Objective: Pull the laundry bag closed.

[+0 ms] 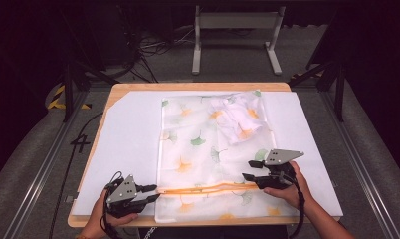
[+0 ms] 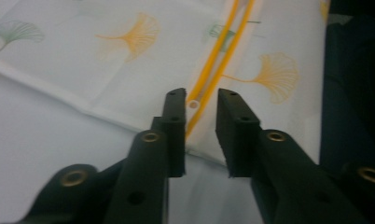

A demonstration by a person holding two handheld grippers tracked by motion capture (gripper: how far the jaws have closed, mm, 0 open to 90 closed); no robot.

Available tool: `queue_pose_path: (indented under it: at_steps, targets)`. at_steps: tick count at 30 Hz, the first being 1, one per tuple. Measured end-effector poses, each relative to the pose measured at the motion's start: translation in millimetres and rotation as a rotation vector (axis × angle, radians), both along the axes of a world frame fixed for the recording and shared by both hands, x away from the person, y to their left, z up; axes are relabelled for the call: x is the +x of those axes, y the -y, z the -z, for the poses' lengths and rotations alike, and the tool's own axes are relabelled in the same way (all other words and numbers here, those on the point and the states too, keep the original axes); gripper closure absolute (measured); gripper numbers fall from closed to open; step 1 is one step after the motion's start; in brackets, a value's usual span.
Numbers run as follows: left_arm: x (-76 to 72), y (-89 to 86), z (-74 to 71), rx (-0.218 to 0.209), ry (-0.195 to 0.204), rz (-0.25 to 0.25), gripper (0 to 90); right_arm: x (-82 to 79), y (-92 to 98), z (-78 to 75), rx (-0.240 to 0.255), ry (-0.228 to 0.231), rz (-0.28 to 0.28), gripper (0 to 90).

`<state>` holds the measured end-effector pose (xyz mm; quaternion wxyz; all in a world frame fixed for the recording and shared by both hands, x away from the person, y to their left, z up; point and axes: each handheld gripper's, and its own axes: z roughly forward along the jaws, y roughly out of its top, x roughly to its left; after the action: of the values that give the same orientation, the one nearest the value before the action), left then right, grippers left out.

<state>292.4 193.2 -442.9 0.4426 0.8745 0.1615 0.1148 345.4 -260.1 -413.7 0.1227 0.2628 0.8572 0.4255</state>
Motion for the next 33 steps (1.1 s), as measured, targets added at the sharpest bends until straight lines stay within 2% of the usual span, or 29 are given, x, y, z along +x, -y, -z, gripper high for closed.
queue_pose_path:
  at_steps: [2, 4, 7, 9, 10, 11, 12, 13, 14, 18, 24, 29, 33]
  targets:
    - [-1.5, 2.8, 1.2, 0.009, -0.012, 0.015, 82.7, 1.0, -7.8, 1.0, 0.012, -0.026, -0.026, 49.2]
    - [-2.3, 3.8, 1.7, 0.017, -0.011, 0.002, 85.3, 1.4, -16.4, 0.0, 0.006, -0.021, -0.044, 50.6]
    - [-3.4, 4.6, 3.3, 0.021, -0.03, -0.005, 88.0, 3.0, -32.6, -2.5, 0.007, -0.021, -0.07, 52.0]
    - [-5.0, 6.3, 4.5, 0.02, -0.043, 0.008, 90.0, 4.6, -46.4, -3.1, 0.005, -0.027, -0.091, 52.0]
    - [-5.0, 6.3, 4.5, 0.02, -0.043, 0.008, 90.0, 4.6, -46.4, -3.1, 0.005, -0.027, -0.091, 52.0]
    - [-5.7, 8.1, 5.6, 0.037, -0.043, 0.004, 90.0, 5.9, -63.3, -2.0, 0.0, -0.038, -0.111, 53.8]
    - [-6.9, 9.9, 7.6, 0.05, -0.054, 0.017, 90.0, 5.9, -63.3, -2.0, 0.0, -0.038, -0.111, 53.8]
    - [-8.5, 11.5, 8.9, 0.065, -0.053, 0.02, 90.0, 6.1, -74.8, -0.8, -0.002, -0.044, -0.136, 53.9]
    - [-8.5, 11.5, 8.9, 0.065, -0.053, 0.02, 90.0, 6.1, -74.8, -0.8, -0.002, -0.044, -0.136, 53.9]
    - [-11.9, 13.1, 13.5, 0.087, -0.064, 0.023, 89.1, 6.6, -108.4, 4.6, -0.012, -0.076, -0.185, 55.7]
    - [-13.1, 11.2, 17.6, 0.069, -0.078, 0.016, 87.9, 1.7, -156.2, 14.4, -0.023, -0.102, -0.26, 58.0]
    - [-13.8, 12.7, 18.3, 0.072, -0.083, 0.012, 90.0, -1.5, -180.0, 15.6, -0.024, -0.11, -0.304, 62.1]
    - [-14.6, 14.7, 17.1, 0.092, -0.071, 0.015, 90.0, -1.9, -197.7, 12.5, -0.025, -0.112, -0.329, 65.5]
